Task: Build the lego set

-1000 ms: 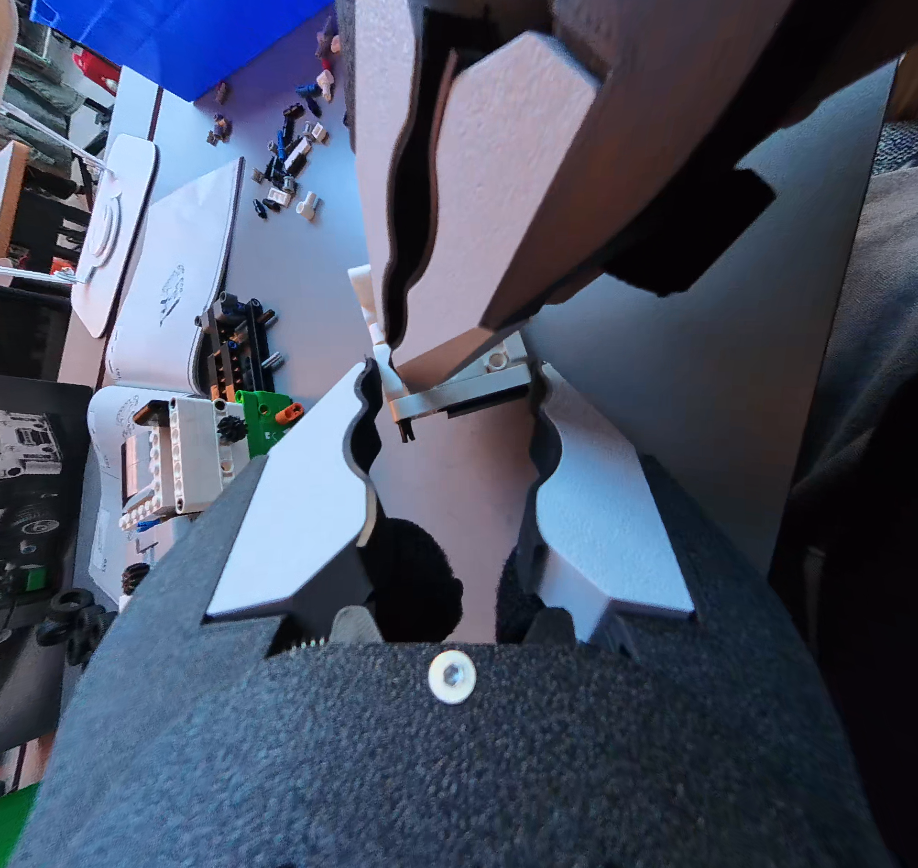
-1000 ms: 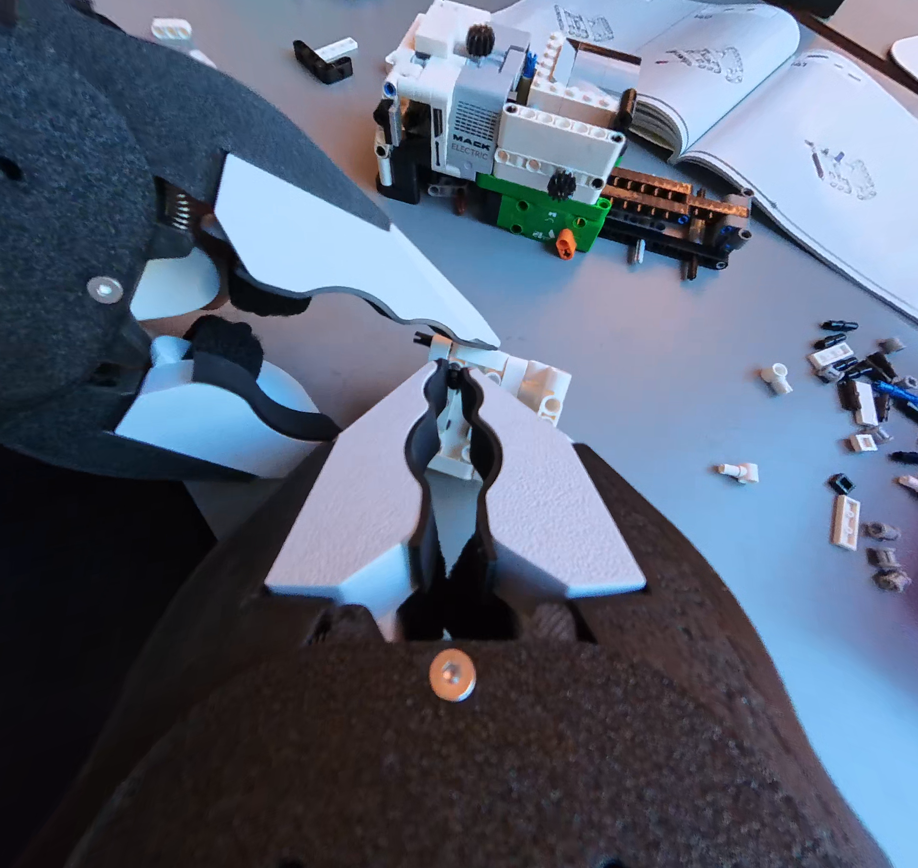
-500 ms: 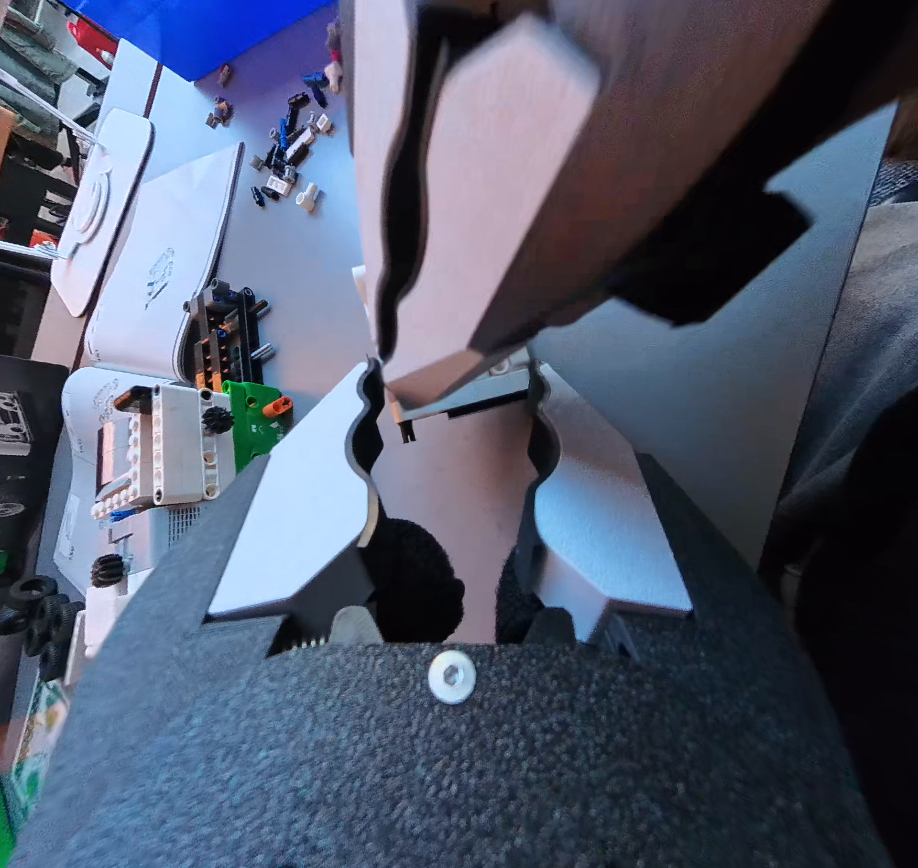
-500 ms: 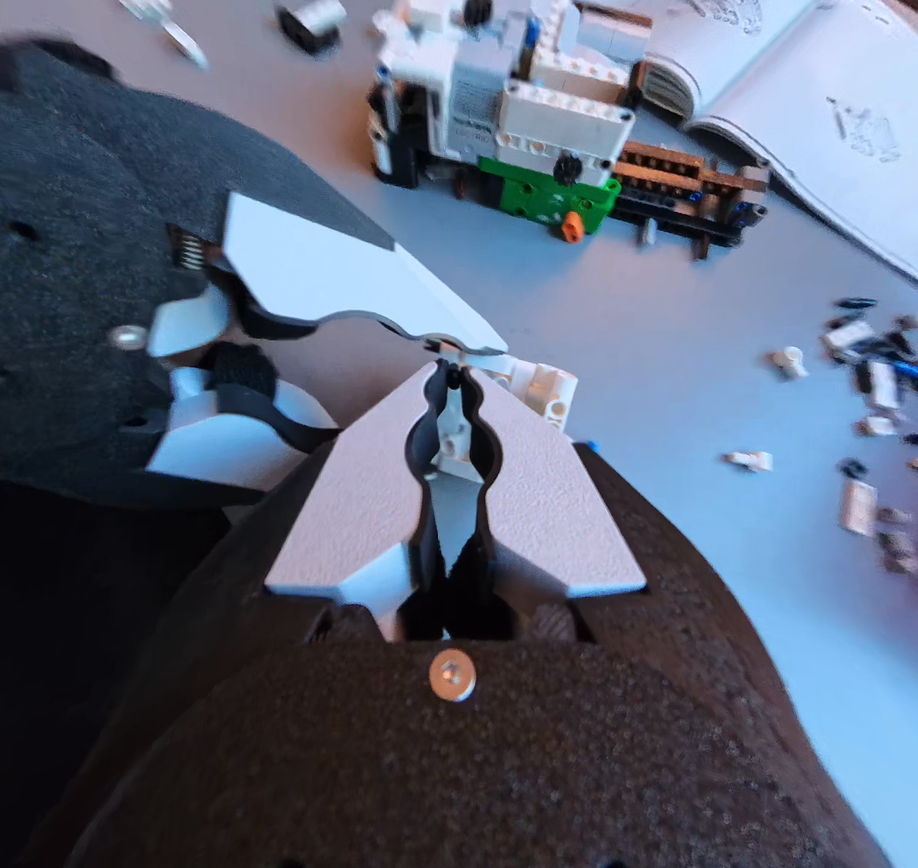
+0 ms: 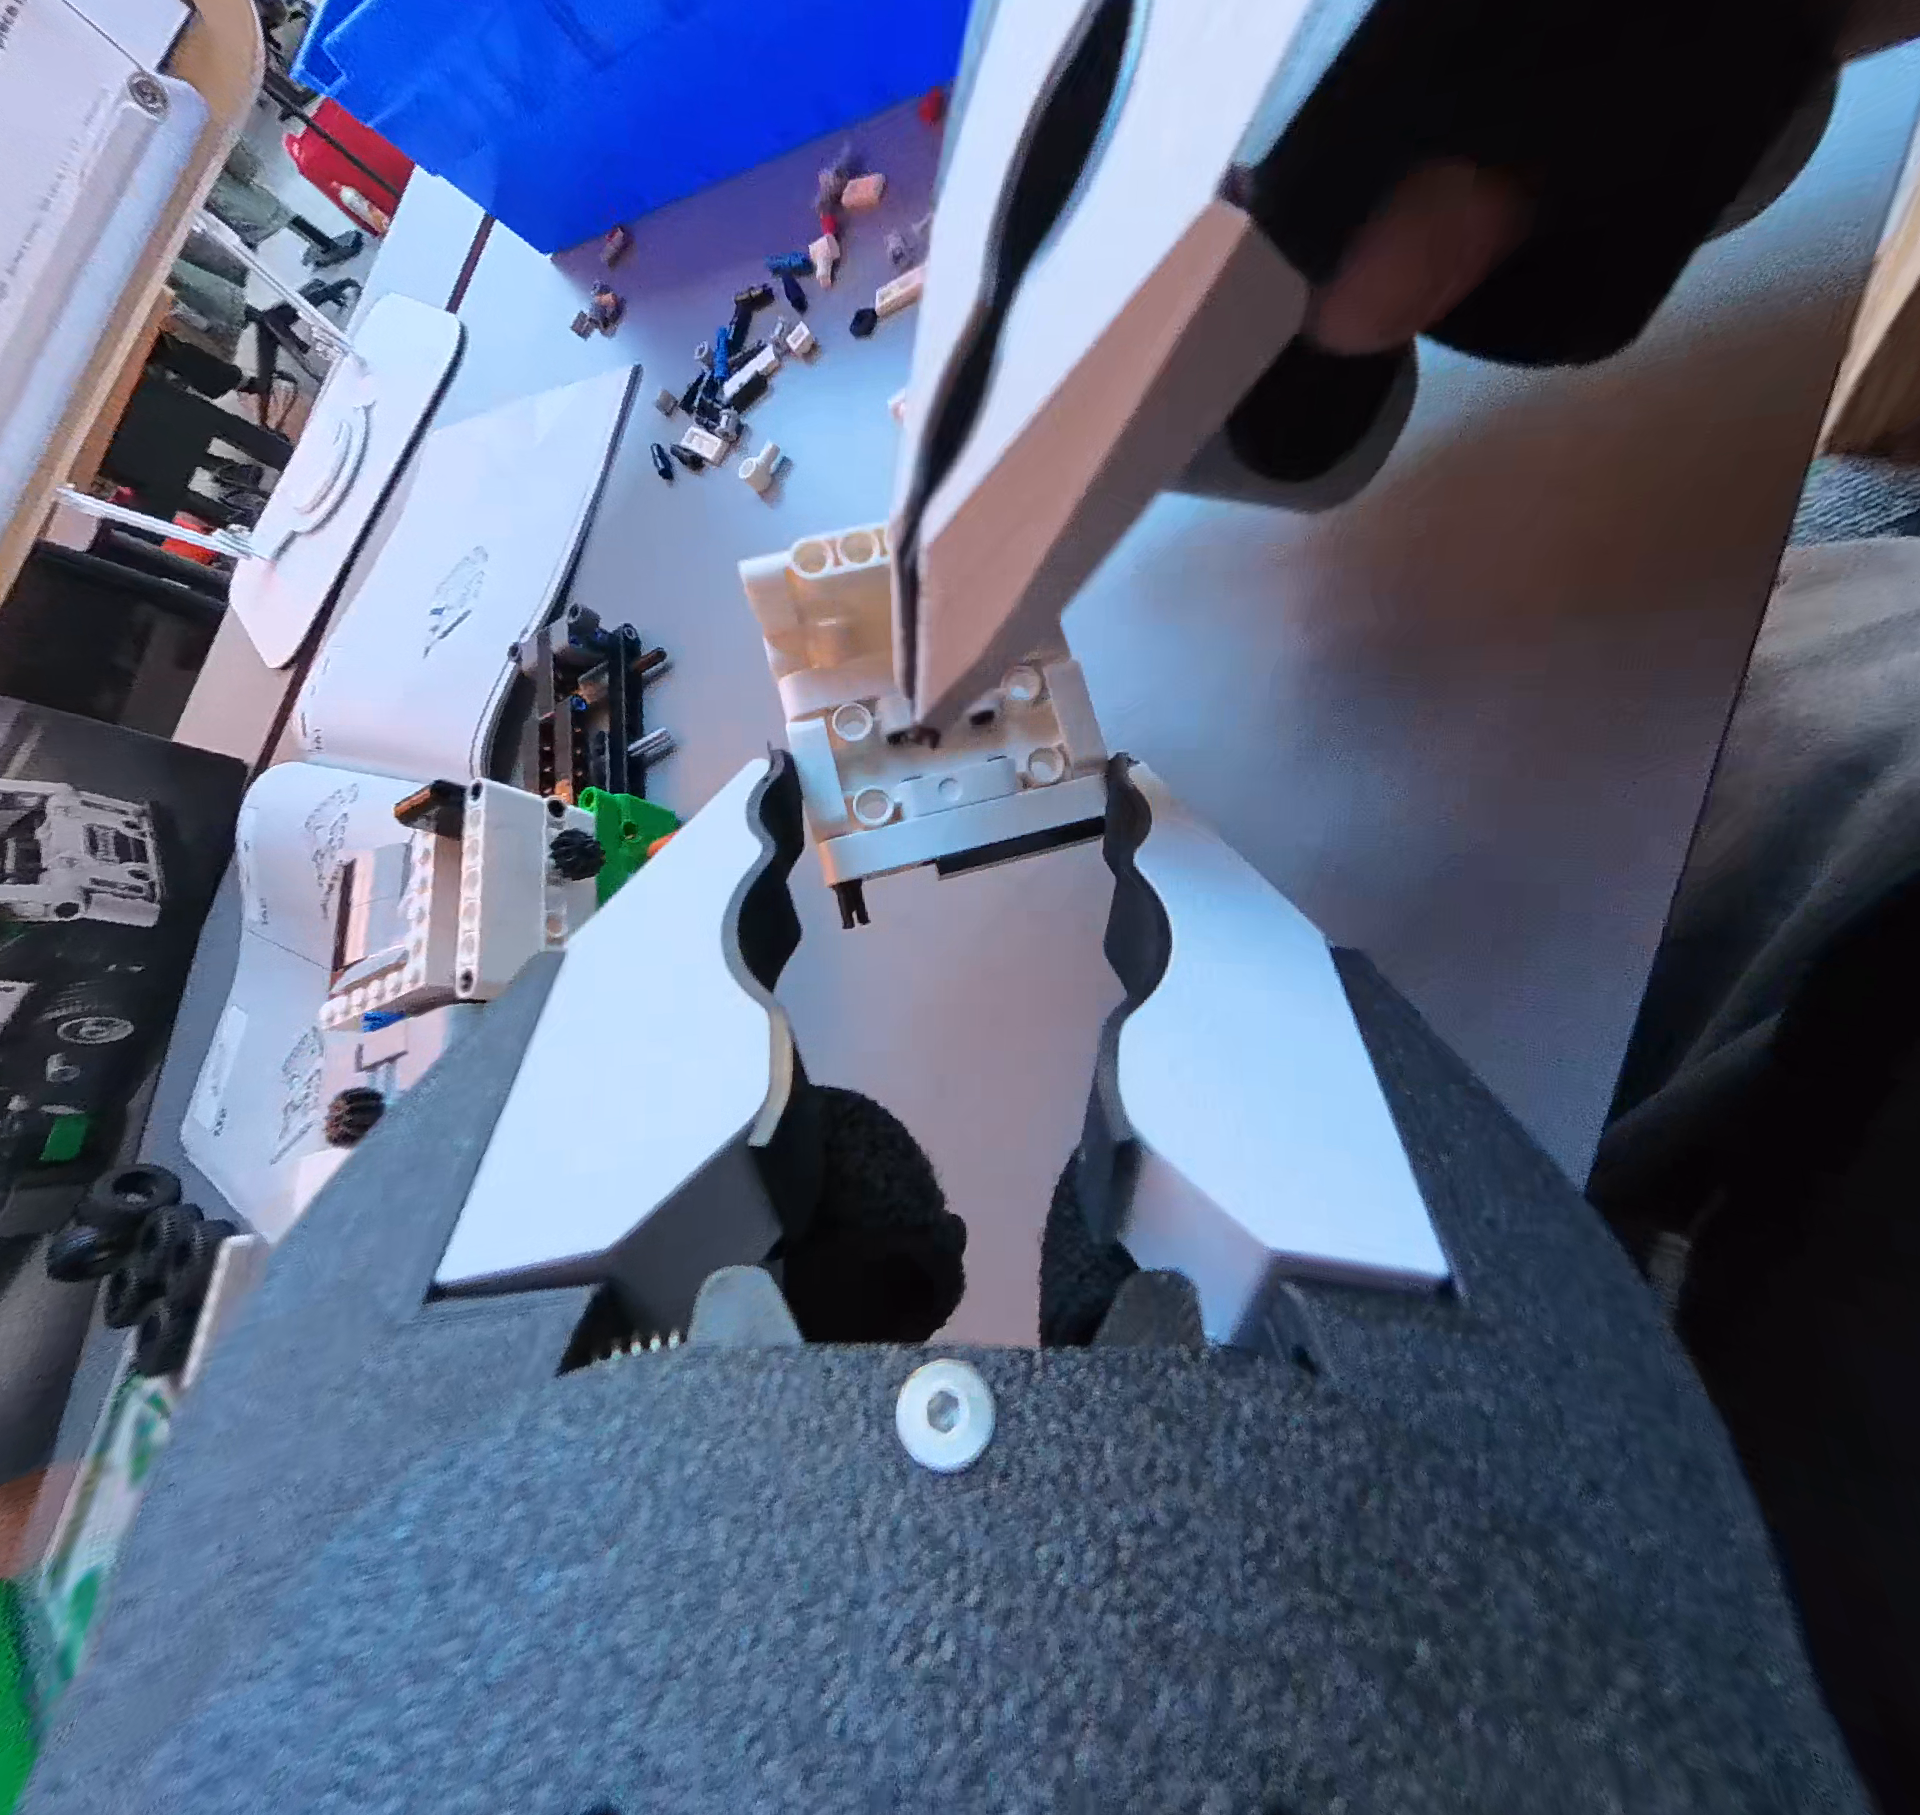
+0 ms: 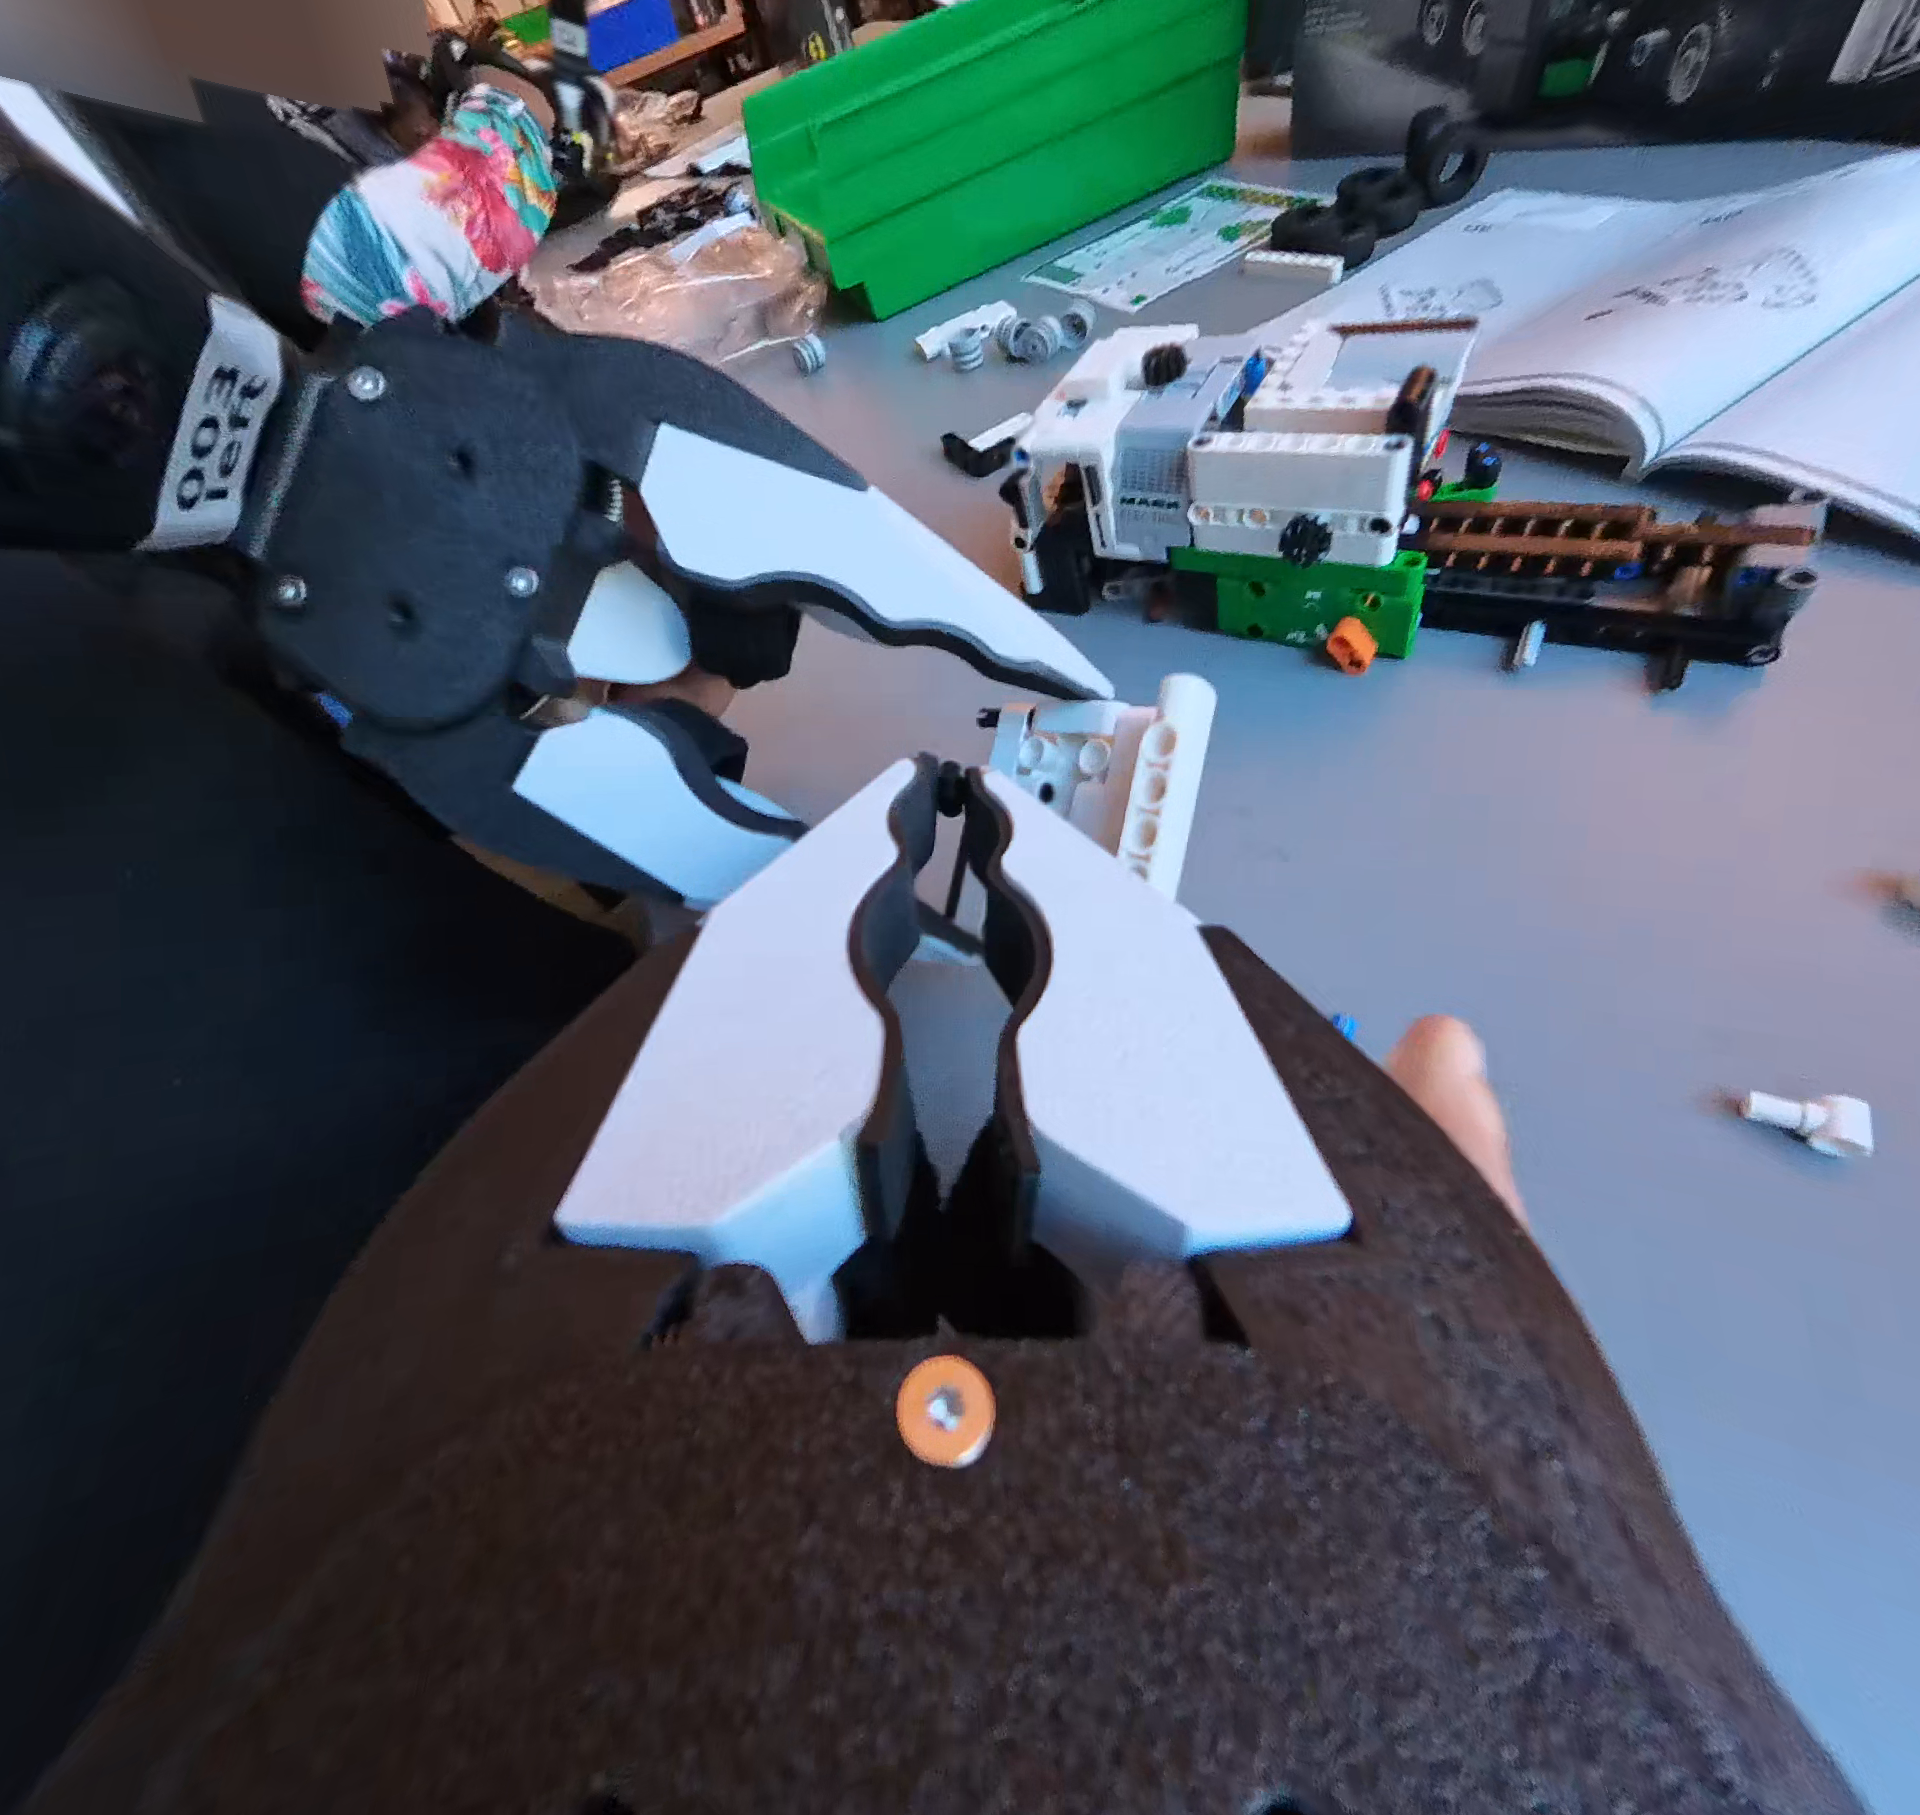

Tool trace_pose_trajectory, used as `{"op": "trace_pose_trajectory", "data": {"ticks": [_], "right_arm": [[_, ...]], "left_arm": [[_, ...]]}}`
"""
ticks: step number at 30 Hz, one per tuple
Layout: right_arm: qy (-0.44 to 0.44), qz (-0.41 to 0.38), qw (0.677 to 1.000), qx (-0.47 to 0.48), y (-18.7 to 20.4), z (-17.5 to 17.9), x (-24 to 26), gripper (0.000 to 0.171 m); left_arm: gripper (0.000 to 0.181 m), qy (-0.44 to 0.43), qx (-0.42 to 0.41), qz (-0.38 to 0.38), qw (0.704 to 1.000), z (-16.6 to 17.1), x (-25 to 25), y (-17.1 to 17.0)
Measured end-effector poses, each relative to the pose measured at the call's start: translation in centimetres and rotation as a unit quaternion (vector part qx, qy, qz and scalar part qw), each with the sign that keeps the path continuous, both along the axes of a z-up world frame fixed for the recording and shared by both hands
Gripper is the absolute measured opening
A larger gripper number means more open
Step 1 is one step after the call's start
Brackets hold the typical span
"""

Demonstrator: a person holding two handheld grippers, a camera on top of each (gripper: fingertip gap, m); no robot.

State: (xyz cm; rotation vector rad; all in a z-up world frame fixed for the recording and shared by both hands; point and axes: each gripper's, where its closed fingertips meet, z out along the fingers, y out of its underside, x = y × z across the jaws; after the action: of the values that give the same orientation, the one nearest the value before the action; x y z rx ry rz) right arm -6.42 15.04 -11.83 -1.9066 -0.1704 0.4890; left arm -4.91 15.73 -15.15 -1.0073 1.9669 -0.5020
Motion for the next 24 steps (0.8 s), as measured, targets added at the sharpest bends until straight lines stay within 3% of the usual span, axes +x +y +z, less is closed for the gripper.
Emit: {"op": "trace_pose_trajectory", "data": {"ticks": [7, 12, 16, 19, 22, 24], "right_arm": [[-0.024, -0.073, 0.997, -0.014, -0.8, -0.2, 3.5, 0.004], [-0.088, -0.113, 0.986, -0.086, -2.9, -3.0, 6.5, 0.004], [-0.019, -0.076, 0.993, -0.092, -2.8, -2.5, 3.9, 0.004], [0.017, -0.016, 0.992, -0.121, -3.0, -2.8, 0.4, 0.004], [-0.05, -0.049, 0.988, -0.139, -3.5, -3.7, 1.2, 0.004], [-0.096, -0.091, 0.979, -0.158, -4.1, -4.2, 3.3, 0.004]], "left_arm": [[0.058, 0.059, 0.023, 0.02, 0.998, -2.2, -1.1, 1.7], [0.058, 0.141, -0.163, -0.016, 0.976, -3.3, -2.4, -0.7], [0.058, 0.176, -0.272, -0.039, 0.945, -3.0, -3.0, -2.1], [0.058, 0.148, -0.224, -0.021, 0.963, -2.8, -2.6, -1.1], [0.058, 0.145, -0.133, -0.019, 0.98, -3.5, -3.0, -0.6], [0.058, 0.147, -0.191, -0.024, 0.97, -3.4, -3.2, -1.9]]}}
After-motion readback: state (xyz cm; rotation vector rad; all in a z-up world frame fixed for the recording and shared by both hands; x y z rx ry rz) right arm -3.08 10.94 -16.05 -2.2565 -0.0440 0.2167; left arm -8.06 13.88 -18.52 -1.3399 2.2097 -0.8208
